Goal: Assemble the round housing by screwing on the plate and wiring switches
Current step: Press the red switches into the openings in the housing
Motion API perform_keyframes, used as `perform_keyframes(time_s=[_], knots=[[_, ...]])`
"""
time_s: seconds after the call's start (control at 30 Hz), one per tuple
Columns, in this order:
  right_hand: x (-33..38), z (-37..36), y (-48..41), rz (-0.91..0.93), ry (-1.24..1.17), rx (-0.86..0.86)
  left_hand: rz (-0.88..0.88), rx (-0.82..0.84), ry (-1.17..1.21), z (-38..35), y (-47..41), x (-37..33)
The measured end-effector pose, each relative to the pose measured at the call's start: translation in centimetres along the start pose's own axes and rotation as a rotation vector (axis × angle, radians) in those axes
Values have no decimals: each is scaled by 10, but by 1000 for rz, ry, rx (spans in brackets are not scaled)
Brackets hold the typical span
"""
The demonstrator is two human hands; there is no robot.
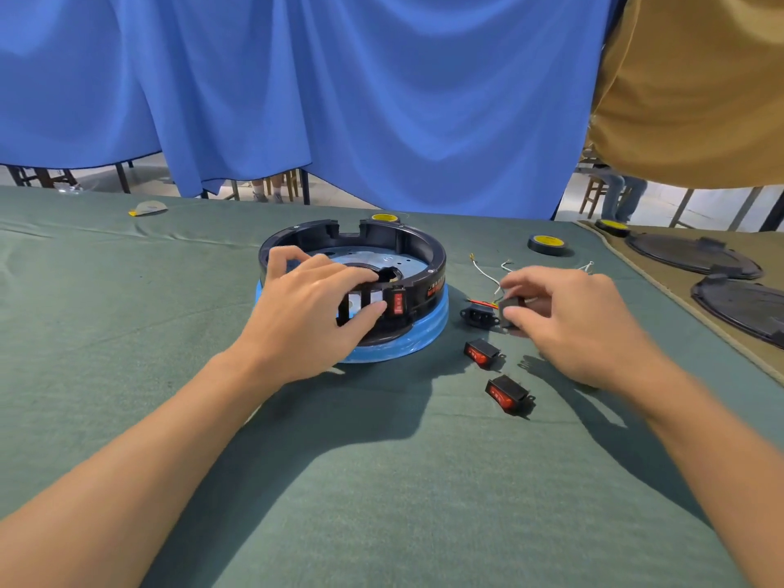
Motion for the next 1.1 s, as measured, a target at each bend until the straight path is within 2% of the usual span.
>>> perform_keyframes(time_s=[0.1,0.23,0.33,0.63,1.1], knots=[[12,5,0,-19,-165,-131,3,26,21,4,-4,7],[29,-5,2,-60,-480,-184,79,56,87,-1,-3,14],[45,-13,3,-28,-556,-215,50,8,54,-1,1,1],[65,-18,9,103,-316,-333,4,-22,14,1,8,-24],[77,-23,9,226,-177,-430,37,-28,75,4,6,-25]])
Point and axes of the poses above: each hand's wrist, its own y-axis away from the middle knuckle, its own z-axis out of the back of the hand, x = y × z, the point moved 8 cm from there along -y, towards the middle knuckle, and after that the axes turned 14 degrees about z, right-handed, at the moved point
